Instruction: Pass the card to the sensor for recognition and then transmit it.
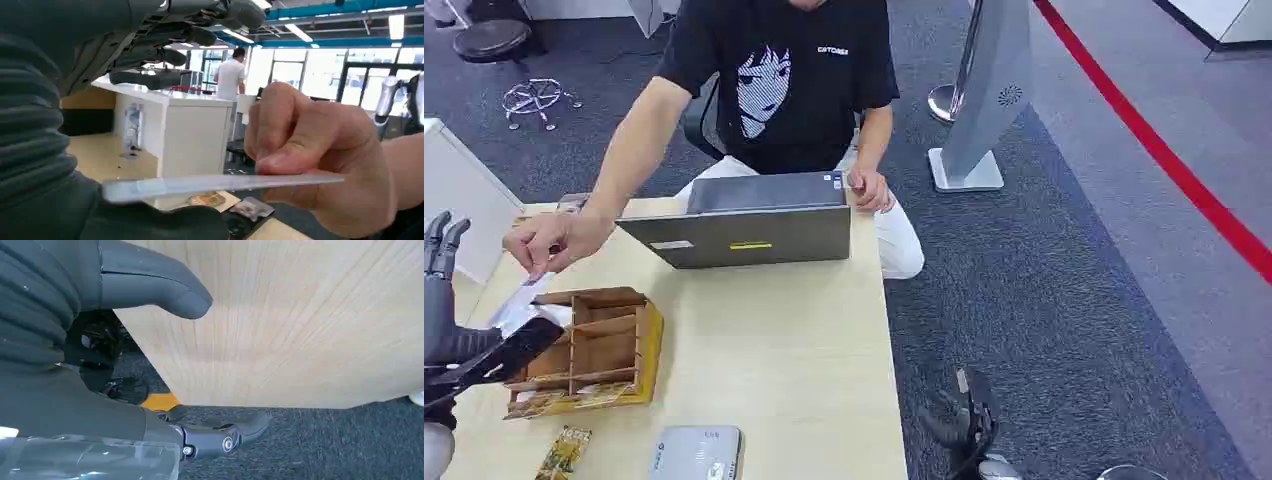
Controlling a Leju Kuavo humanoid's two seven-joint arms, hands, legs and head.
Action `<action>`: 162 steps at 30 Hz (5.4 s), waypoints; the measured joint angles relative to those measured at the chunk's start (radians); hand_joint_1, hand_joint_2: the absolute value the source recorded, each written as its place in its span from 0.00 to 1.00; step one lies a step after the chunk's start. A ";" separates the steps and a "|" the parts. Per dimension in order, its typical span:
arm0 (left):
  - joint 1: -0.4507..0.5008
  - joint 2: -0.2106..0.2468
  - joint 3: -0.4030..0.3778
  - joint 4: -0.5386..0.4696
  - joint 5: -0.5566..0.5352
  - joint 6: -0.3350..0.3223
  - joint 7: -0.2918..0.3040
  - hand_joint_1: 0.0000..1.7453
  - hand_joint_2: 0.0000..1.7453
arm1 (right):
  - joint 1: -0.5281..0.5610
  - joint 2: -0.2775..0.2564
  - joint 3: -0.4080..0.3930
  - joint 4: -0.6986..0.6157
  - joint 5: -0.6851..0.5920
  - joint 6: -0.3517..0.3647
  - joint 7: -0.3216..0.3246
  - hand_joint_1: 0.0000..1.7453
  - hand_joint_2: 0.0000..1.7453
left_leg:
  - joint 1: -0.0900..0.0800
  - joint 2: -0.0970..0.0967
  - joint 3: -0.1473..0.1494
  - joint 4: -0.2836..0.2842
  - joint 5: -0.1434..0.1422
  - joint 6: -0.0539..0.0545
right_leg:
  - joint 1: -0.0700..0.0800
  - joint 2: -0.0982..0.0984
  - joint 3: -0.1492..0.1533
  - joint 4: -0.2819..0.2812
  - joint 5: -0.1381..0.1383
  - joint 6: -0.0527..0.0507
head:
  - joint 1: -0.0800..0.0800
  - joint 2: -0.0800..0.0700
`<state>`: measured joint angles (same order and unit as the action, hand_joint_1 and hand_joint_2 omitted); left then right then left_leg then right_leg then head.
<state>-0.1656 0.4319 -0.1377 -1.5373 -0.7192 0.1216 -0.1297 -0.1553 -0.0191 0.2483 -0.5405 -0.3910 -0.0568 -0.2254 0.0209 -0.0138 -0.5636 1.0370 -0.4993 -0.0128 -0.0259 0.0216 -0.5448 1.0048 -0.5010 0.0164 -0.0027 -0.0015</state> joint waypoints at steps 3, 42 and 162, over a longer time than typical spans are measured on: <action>-0.041 0.016 -0.023 0.043 -0.050 -0.024 0.024 1.00 1.00 | -0.005 0.005 0.000 0.005 0.019 0.002 0.003 0.00 1.00 | 0.000 0.000 0.000 0.000 0.000 0.000 | 0.000 0.000 0.000 0.000 0.000 0.000 | 0.000 0.000; 0.305 -0.118 -0.170 -0.198 0.021 0.139 -0.092 1.00 1.00 | 0.018 0.027 -0.049 -0.003 0.042 -0.004 -0.005 0.00 1.00 | 0.000 0.001 -0.001 0.000 0.000 0.000 | 0.000 0.001 -0.001 0.000 0.000 0.001 | 0.000 0.000; 0.118 -0.079 0.125 0.013 0.021 0.169 -0.081 0.00 1.00 | 0.005 0.055 -0.081 0.009 0.094 0.053 0.016 0.00 1.00 | 0.000 0.000 -0.002 0.000 0.001 0.000 | 0.000 0.000 -0.001 0.000 0.000 0.001 | 0.000 0.000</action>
<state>-0.0472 0.3529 -0.0126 -1.5248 -0.6977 0.2903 -0.2102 -0.1501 0.0362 0.1675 -0.5318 -0.2972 -0.0034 -0.2094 0.0210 -0.0139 -0.5654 1.0370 -0.4981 -0.0126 -0.0259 0.0216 -0.5458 1.0049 -0.5005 0.0169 -0.0027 -0.0015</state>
